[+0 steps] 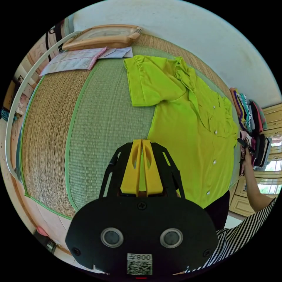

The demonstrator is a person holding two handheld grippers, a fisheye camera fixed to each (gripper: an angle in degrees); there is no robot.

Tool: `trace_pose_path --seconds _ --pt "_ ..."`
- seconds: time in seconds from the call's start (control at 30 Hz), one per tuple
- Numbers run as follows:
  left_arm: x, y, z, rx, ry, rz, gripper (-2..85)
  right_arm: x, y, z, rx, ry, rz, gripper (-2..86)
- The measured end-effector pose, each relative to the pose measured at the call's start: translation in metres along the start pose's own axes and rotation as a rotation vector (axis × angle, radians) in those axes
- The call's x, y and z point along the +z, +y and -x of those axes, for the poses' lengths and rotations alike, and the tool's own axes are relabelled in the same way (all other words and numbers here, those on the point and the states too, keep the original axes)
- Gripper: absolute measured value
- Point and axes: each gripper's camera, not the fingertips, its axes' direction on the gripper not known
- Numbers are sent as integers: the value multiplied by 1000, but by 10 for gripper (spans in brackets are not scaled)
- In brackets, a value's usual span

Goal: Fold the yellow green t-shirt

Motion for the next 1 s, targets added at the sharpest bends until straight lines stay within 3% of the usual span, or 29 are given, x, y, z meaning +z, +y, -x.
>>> trace_pose_path --seconds 0.13,0.37,0.53,0.7,1.0 --pt "-3 8 -3 -14 11 -12 1 -8 -35 -11 -11 44 30 -4" --pt "-12 -44 -46 142 36 -133 2 -33 -28 -28 35 116 32 0" --pt "7 -91 -74 193 -39 -156 2 -65 -17 14 -50 36 -110 0" --pt "34 -108 -72 157 -224 -95 2 -27 -49 48 -116 -25 -73 1" --pt "39 -108 -49 114 -227 -113 3 6 -90 42 -91 4 -30 0"
